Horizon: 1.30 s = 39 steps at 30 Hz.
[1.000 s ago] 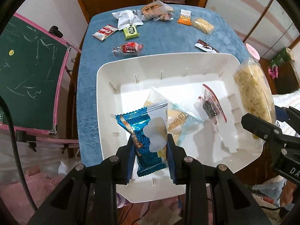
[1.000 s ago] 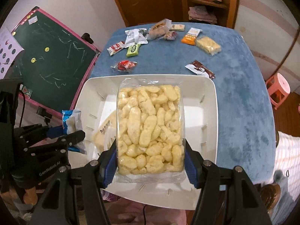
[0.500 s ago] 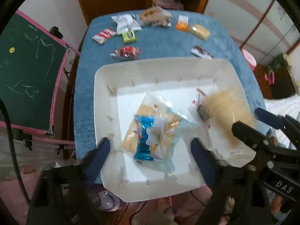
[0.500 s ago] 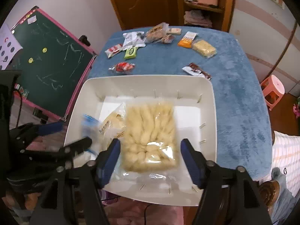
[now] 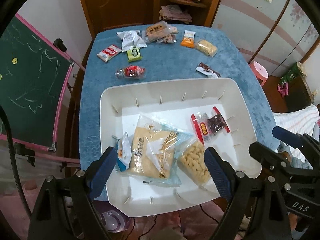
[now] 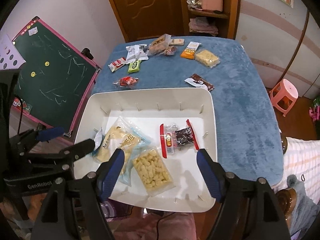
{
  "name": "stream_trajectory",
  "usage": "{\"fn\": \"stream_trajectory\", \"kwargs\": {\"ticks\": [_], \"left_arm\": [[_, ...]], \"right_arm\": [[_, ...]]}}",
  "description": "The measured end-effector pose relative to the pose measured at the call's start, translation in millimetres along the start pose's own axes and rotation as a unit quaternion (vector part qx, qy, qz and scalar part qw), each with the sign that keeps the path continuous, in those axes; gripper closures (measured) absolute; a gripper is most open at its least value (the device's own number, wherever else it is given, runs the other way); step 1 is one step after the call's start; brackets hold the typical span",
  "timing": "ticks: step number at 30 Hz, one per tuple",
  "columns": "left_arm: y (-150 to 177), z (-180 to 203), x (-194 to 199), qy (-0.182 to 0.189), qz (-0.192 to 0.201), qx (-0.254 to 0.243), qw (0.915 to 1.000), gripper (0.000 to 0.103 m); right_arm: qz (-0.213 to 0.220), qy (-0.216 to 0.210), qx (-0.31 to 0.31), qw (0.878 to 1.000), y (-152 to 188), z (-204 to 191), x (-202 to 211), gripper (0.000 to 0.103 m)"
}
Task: Organize snacks
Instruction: 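Move both open tools back over the snacks on the table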
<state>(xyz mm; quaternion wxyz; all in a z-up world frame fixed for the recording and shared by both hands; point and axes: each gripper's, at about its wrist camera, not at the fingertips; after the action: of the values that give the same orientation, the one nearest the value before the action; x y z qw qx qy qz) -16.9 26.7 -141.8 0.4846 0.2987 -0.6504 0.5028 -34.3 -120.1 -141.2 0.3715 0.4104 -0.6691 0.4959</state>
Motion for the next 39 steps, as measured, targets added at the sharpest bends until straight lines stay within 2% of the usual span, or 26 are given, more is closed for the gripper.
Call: {"fn": "stream_trajectory", "kwargs": {"ticks": [7,13,22,25,32,39], "left_arm": [[-6.2,-1.7,11.9,-0.009,0.012,-0.003,0.9999,0.015],[-10.9,-11.0,17.9,-0.012,0.023,0.014,0.9996,0.015],[-23.6,-22.4,17.4,-0.023,0.034,0.027,0.9988,0.015],[-31.6,-24.5,15.2,-0.029,0.041,0.029,0.9983,0.015],[-68.2,-33.3,14.7,-0.045,0.053,0.039,0.9968,0.015],[-119.0,-53.1,3.3,-0.07,0.063,0.054,0.9941,0.015]], "right_arm": [[-0.008,0.003,0.006,1.0,-5.0,-1.8,3.4,0.028],[-0.003,-0.004,0.019,1.0,-15.5,-8.2,6.4,0.028],[0.062,-0.035,0.067,0.995,-32.0,-21.7,24.2,0.028],[0.083,-0.032,0.079,0.993,-40.3,-23.3,21.7,0.028],[0.06,-0.035,0.075,0.995,-75.4,-14.4,2.0,0.028],[0.053,-0.034,0.064,0.996,-131.6,5.9,-14.1,0.028]]}}
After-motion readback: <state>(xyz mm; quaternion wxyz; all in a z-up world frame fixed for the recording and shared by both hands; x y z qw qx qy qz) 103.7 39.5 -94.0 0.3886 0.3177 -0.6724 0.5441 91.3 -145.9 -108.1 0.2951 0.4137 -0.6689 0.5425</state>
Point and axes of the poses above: each gripper's, at about its wrist camera, not at the fingertips, and x roughly against the way its jaws point, z to its right, y to its underside, and after that the axes turned 15 degrees about -x, right-handed
